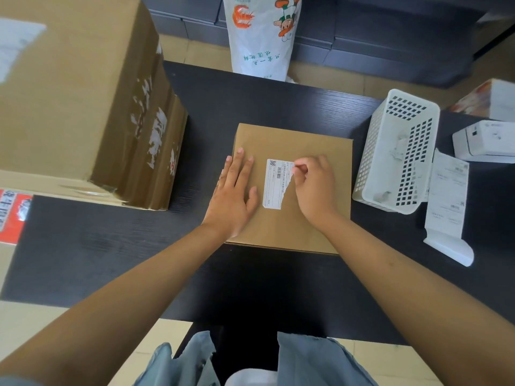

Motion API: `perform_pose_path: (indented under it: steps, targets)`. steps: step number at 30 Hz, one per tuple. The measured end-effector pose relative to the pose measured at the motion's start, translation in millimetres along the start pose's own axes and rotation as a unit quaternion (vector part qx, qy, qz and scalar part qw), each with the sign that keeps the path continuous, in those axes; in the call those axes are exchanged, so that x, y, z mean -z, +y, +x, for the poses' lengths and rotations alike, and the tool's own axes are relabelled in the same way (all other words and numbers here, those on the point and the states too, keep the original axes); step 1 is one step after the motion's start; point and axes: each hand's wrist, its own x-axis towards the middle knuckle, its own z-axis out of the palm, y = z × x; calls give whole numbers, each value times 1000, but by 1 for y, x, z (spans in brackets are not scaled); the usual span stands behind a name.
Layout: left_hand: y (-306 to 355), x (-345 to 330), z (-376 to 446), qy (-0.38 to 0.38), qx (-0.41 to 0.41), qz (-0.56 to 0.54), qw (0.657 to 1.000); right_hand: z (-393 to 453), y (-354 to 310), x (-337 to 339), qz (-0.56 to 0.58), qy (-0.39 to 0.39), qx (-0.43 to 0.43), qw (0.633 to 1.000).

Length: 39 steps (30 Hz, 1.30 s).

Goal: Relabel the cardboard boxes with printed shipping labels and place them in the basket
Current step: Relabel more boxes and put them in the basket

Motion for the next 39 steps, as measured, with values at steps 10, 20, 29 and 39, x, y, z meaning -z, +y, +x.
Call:
perform_pose_path:
  steps: [10, 20, 29, 39]
  targets:
    - [-1, -1, 0, -4, 1, 4, 1000, 10, -8, -2, -24, 11, -49, 998]
    - [0, -1, 0, 1, -1, 1, 1000, 8, -5, -2, -17, 13, -39, 999]
    - [1, -1, 0, 2, -1, -2, 1000, 10, -17, -6, -105, 6, -64, 992]
    - [1, 0, 0, 1, 2, -2, 1000, 23, -26, -17, -206, -66, -106, 971]
